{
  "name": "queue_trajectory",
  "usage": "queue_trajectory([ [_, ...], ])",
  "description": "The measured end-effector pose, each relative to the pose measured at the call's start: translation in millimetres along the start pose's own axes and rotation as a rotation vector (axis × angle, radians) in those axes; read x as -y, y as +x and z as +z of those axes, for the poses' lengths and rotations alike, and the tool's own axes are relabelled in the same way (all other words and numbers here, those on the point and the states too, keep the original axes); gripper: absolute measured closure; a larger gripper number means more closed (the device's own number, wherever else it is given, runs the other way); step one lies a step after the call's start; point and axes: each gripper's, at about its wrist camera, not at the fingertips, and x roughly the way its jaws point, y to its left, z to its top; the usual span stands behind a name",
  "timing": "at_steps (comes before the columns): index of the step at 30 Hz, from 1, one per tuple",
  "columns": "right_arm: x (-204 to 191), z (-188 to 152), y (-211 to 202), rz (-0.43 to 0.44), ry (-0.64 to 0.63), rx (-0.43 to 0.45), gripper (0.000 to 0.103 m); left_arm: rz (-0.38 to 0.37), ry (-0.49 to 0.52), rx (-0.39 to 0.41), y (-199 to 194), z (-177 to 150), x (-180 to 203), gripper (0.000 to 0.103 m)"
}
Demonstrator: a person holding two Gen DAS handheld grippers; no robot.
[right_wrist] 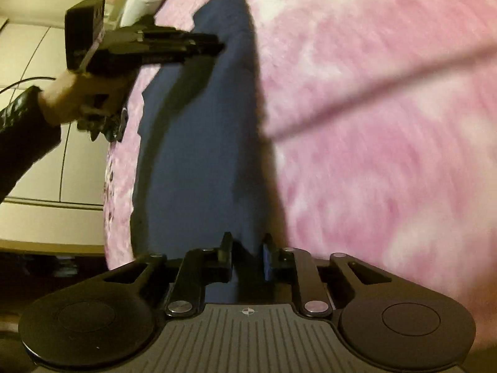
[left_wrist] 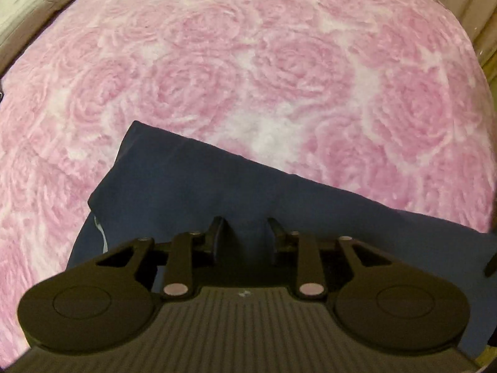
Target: Fold clothes
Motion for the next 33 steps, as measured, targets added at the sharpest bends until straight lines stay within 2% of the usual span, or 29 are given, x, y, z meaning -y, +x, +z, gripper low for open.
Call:
queue_trajectory([
  [4,-0.8,-25.1,-18.5,-0.057,-0.03,-0.078,0.088,0.033,-0.01,-0.008,-1.8,3.6,0.7,0.077],
  [7,-19.8,-9.6,-38.6,-0.105,-0.132,-0.011,0.087,0.07,-0.107,0.029,-24.1,-7.1,7.3,0.081],
  [8,-25.3,1.6,-42.9,-0.104,-0.156,0.02,0.085,0.08,-0.151,0.05,-34.7,-13.2,10.8,0.081],
  [10,-34.4,31.8,-40.9,-0.082,-0.195,0.075,0.075,0.096,-0.233,0.079,-55.1,-29.5,23.0,0.081],
  [11,-39.2,48.1,-38.1,-0.072,-0.216,0.097,0.063,0.101,-0.271,0.087,-63.6,-38.7,30.8,0.081],
  [12,-44.4,67.7,-29.6,-0.065,-0.244,0.103,0.056,0.099,-0.307,0.085,-69.1,-48.4,40.4,0.081],
  [15,-59.1,125.5,0.0,-0.021,-0.31,0.112,0.056,0.093,-0.397,0.06,-78.6,-79.0,72.8,0.081],
  [18,-62.9,181.9,39.0,-0.026,-0.288,0.117,0.056,0.091,-0.459,0.021,-75.0,-102.5,99.7,0.081],
  [21,-58.1,233.4,70.8,-0.004,-0.273,0.109,0.056,0.109,-0.501,0.036,-74.3,-120.5,119.8,0.081],
  [22,-52.3,245.7,68.9,0.011,-0.267,0.127,0.056,0.111,-0.513,0.053,-75.6,-125.3,123.0,0.081],
  [25,-61.2,276.5,68.3,-0.031,-0.261,0.273,0.056,0.105,-0.541,0.103,-80.8,-139.4,126.6,0.081],
  [26,-64.9,276.5,63.1,-0.049,-0.259,0.309,0.056,0.104,-0.547,0.118,-83.3,-144.4,127.4,0.081],
  [30,-85.1,234.7,36.5,-0.067,-0.32,0.349,0.056,0.121,-0.506,0.149,-103.4,-169.8,127.0,0.081],
  [33,-101.4,179.1,26.8,-0.129,-0.407,0.334,0.052,0.122,-0.439,0.153,-116.7,-199.5,122.2,0.081],
])
